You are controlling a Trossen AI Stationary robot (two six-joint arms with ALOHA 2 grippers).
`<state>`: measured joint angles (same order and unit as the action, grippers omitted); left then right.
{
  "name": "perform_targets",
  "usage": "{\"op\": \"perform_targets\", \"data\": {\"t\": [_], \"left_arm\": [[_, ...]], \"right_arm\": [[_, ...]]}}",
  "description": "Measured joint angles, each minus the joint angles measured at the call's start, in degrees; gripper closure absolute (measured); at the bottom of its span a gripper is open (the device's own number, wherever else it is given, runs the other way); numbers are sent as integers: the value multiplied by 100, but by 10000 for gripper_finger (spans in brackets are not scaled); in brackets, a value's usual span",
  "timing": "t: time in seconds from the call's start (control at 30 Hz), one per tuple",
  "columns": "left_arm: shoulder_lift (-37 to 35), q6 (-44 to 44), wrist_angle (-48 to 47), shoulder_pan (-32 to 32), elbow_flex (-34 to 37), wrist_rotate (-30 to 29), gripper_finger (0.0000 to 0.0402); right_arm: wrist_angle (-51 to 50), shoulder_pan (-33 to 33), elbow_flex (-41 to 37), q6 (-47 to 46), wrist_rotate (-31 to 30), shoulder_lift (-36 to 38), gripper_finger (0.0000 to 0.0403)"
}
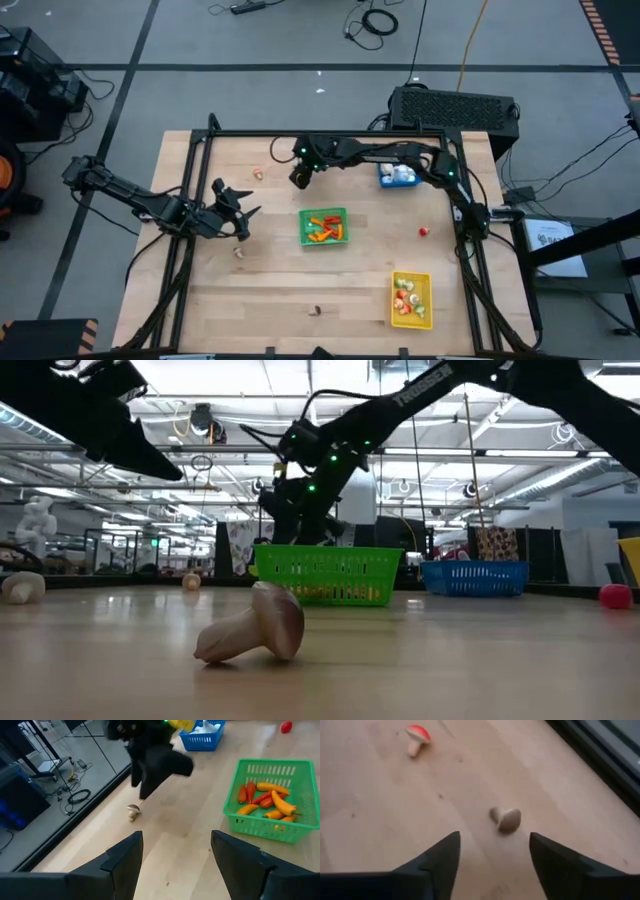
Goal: Sort produce into baskets
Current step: Put the brown mushroom into the yellow bin
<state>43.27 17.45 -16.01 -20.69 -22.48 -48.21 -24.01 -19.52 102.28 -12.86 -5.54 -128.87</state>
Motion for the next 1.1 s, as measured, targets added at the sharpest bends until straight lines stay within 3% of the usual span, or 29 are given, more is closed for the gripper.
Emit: {"op": "perform_targets", "data": {"t": [0.1,0.33,0.53,0.77,0.9,1.1], "left_arm": [[0,11,0,0,0,2,159],[0,89,57,-2,0,170,159],[0,164,53,-2,0,171,159],[0,179,70,-3,0,338,159],[0,179,86,-6,0,404,159],[0,175,60,-11,0,412,159]], "right_arm": [[-171,15,358,-314,-191,-280,148],[-241,472,390,-810,-2065,-355,155],[151,517,391,-1603,-2150,-427,170],[461,572,374,-2878,-2930,-895,184],[692,612,368,-2955,-3388,-1086,191],[887,628,385,-2977,-3473,-1065,193]]}}
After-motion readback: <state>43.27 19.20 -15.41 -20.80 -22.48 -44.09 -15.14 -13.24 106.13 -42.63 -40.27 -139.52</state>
